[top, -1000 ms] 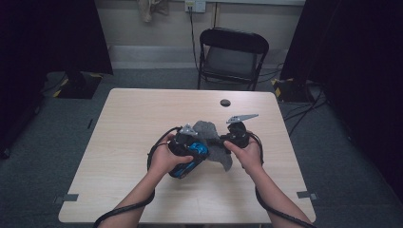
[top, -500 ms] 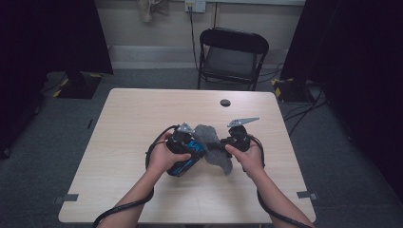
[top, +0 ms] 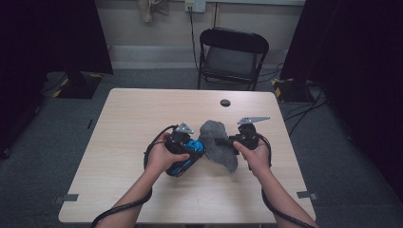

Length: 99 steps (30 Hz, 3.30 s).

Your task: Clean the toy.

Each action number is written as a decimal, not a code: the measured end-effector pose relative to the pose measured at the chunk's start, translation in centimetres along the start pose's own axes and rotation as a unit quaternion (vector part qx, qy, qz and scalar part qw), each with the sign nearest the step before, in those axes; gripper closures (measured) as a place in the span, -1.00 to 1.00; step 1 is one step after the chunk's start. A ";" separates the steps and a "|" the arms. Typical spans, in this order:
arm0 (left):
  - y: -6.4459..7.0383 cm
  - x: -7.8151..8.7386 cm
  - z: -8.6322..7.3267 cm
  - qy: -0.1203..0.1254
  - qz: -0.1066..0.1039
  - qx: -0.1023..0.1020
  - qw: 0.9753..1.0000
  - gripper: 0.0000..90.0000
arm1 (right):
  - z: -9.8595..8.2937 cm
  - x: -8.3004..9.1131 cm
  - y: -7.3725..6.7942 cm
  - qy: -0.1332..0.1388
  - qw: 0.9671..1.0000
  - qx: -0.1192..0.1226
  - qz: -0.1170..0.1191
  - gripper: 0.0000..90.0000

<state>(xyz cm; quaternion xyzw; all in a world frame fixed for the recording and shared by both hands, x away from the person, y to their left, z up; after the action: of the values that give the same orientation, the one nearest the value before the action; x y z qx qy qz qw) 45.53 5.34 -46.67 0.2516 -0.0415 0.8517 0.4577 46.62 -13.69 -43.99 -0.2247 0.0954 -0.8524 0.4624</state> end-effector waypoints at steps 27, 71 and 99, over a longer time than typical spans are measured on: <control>1.3 -0.4 0.6 -0.005 -0.016 -0.013 1.000 -0.42 | 0.3 -2.2 -1.6 -0.027 0.999 0.021 0.027 0.72; -0.4 2.2 3.1 0.036 0.010 -0.003 0.999 -0.42 | -1.4 0.1 0.4 -0.007 1.000 0.005 -0.009 0.73; -0.6 0.9 3.5 0.037 0.014 0.012 0.999 -0.42 | -3.7 -2.9 -2.7 -0.032 0.998 0.007 0.059 0.73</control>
<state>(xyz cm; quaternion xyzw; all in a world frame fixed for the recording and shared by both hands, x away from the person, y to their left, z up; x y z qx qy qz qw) 46.95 5.32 -43.32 0.2244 -0.0182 0.8675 0.4436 44.21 -9.92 -47.06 -0.2424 0.0880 -0.8170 0.5157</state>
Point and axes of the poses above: each handheld gripper's, and its own axes: x roughly backward along the jaws, z roughly out of its top, y roughly to its right, the point moved 5 cm from there along -x, roughly forward along the jaws, and after that the axes turned 14 degrees about y, right-handed, at the moved point
